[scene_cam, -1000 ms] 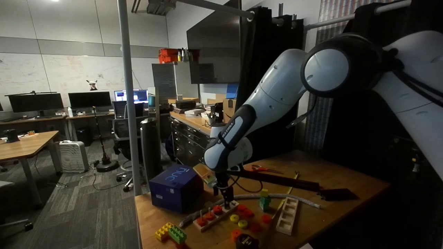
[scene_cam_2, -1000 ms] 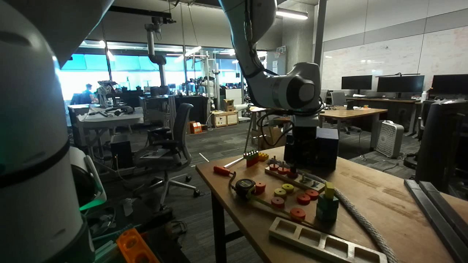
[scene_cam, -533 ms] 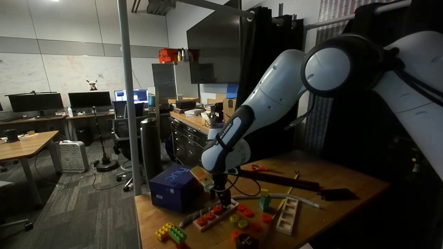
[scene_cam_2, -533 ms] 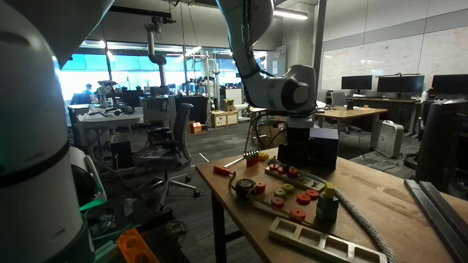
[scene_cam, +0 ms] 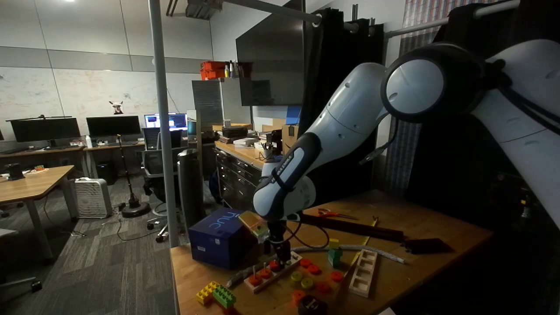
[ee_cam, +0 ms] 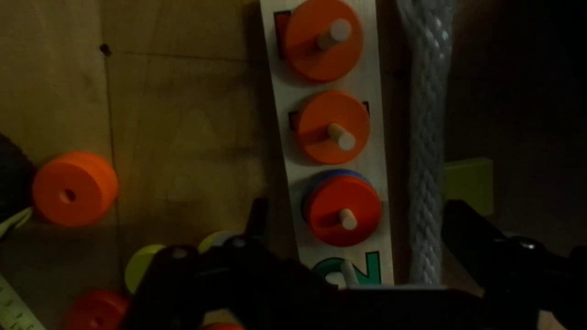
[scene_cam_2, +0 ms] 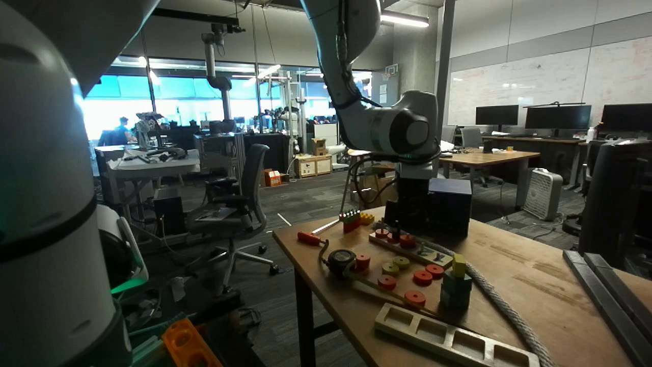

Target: Pick up the orange object from the wooden object and put it on the table

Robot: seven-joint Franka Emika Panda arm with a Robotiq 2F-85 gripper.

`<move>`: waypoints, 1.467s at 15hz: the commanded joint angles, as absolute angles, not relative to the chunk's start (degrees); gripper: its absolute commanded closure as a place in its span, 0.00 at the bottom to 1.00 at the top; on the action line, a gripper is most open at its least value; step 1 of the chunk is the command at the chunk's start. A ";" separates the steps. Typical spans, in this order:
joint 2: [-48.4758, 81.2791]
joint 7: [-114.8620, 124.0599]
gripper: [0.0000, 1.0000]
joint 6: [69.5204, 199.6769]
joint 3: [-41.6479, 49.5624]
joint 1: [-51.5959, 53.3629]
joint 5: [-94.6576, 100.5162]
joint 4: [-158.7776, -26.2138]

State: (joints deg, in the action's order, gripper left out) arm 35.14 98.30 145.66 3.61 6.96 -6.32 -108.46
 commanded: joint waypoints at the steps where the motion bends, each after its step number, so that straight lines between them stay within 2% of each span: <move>1: 34.84 95.70 0.32 145.85 2.86 6.00 -8.10 -108.37; 7: 34.95 94.39 0.81 145.44 2.76 5.58 -8.36 -108.31; 8: 34.96 94.28 0.83 145.39 2.77 5.58 -8.38 -108.25; 22: 29.73 95.73 0.82 144.56 4.77 10.27 -4.47 -110.00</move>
